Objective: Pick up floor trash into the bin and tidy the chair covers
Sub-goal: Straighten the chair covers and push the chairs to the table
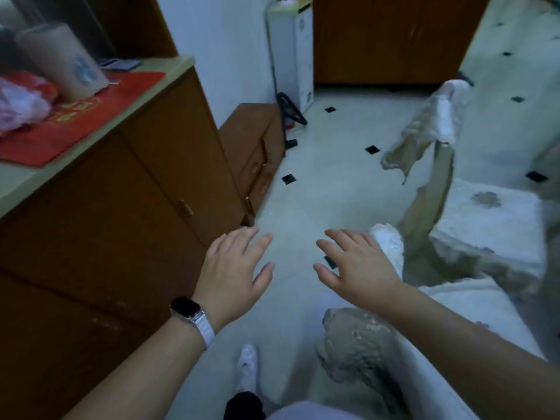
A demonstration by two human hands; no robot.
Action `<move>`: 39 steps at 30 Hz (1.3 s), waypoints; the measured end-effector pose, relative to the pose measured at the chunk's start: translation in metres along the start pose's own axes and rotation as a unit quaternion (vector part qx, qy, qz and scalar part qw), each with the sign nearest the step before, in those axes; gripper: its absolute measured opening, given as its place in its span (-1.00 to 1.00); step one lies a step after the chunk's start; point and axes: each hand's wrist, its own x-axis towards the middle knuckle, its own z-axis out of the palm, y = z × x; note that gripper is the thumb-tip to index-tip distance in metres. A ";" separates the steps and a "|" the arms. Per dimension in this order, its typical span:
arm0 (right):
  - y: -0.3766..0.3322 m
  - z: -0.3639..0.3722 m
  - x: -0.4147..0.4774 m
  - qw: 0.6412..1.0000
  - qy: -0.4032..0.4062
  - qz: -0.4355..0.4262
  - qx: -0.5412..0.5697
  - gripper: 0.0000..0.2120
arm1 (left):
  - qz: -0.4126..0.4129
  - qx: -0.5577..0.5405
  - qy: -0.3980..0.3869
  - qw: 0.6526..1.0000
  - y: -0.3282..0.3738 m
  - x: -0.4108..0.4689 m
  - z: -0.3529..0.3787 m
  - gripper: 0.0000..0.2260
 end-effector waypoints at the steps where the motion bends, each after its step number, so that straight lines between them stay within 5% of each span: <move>1: 0.005 0.002 0.002 1.000 -0.001 0.027 -0.009 -0.55 | 0.027 -0.016 0.006 0.999 -0.008 0.015 0.009 -0.57; 9: -0.008 0.007 0.016 0.965 -0.026 0.250 -0.080 -0.55 | 0.213 -0.134 -0.025 0.967 -0.049 0.118 0.062 -0.59; 20: -0.060 -0.003 -0.052 0.848 0.001 0.509 -0.149 -0.56 | 0.429 -0.251 -0.087 0.863 0.009 0.177 0.105 -0.57; 28: -0.065 0.014 -0.101 0.782 0.068 0.598 -0.162 -0.57 | 0.492 -0.217 -0.162 0.828 0.066 0.177 0.126 -0.55; 33: -0.059 0.034 -0.109 0.765 0.095 0.623 -0.133 -0.55 | 0.516 -0.191 -0.157 0.820 0.088 0.182 0.139 -0.57; 39: -0.062 0.044 -0.120 0.758 0.113 0.634 -0.107 -0.49 | 0.586 -0.203 -0.174 0.765 0.113 0.164 0.153 -0.54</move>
